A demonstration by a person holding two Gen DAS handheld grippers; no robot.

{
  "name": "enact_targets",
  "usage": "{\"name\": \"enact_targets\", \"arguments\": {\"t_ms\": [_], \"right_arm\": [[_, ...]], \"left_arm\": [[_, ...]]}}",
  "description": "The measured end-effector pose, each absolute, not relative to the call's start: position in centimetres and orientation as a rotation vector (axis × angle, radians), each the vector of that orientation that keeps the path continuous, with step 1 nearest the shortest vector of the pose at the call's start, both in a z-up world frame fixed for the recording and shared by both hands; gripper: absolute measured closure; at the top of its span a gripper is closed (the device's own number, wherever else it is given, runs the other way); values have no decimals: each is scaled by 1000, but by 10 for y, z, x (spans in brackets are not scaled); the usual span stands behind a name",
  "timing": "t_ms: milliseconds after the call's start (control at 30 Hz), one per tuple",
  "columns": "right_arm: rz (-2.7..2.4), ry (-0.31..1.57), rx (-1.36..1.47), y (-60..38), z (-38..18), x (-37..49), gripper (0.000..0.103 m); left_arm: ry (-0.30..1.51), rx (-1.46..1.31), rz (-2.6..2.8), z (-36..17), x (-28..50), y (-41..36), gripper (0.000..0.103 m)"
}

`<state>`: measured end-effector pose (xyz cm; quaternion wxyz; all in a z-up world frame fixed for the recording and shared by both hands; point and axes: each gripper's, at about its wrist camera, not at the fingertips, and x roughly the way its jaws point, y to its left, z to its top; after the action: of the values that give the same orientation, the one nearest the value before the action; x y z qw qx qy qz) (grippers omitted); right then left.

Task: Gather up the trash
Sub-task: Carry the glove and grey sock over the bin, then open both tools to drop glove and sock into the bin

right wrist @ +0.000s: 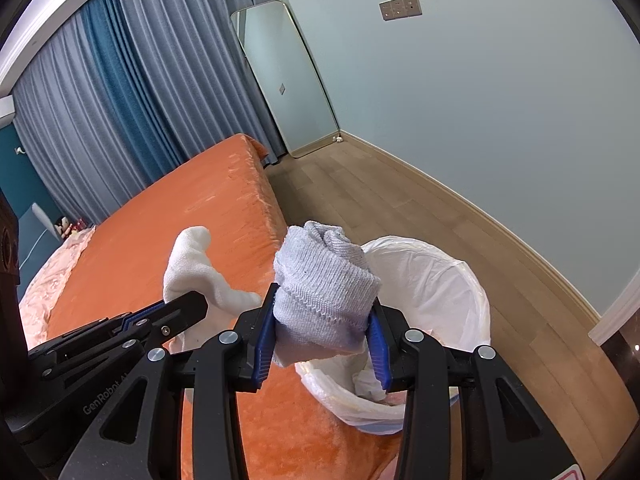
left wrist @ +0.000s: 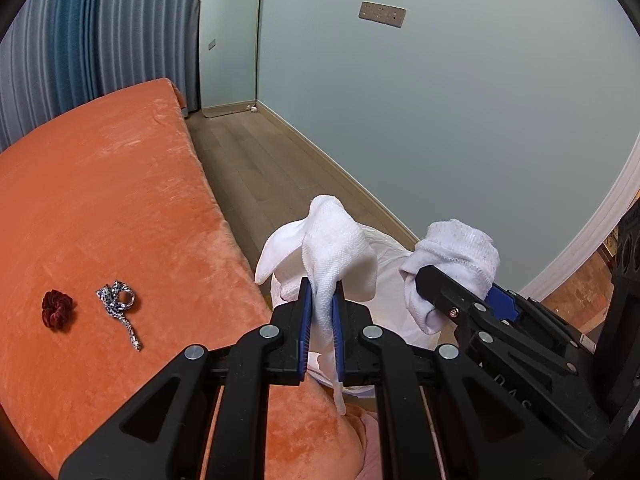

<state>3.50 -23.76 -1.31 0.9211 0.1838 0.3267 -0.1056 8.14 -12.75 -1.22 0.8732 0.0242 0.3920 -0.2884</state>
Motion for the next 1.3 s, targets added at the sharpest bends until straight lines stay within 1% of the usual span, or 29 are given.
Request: {"name": "enact_targets", "arguments": {"t_ms": [1000, 1067, 1167, 1200, 1267, 1300], "right_arm": [[-284, 657, 400, -244, -14, 15, 65], [-289, 652, 403, -244, -12, 12, 64], [-294, 644, 409, -244, -9, 10, 64], [-295, 643, 410, -244, -9, 10, 64], [-297, 643, 413, -246, -10, 10, 62], [-297, 643, 416, -246, -10, 10, 61]], "left_arm": [[826, 96, -657, -22, 96, -167, 92], [827, 93, -652, -21, 96, -168, 84], [823, 83, -645, -20, 96, -168, 75], [825, 79, -640, -20, 97, -167, 69], [831, 64, -622, -20, 99, -165, 61], [832, 58, -619, -19, 100, -164, 59]]}}
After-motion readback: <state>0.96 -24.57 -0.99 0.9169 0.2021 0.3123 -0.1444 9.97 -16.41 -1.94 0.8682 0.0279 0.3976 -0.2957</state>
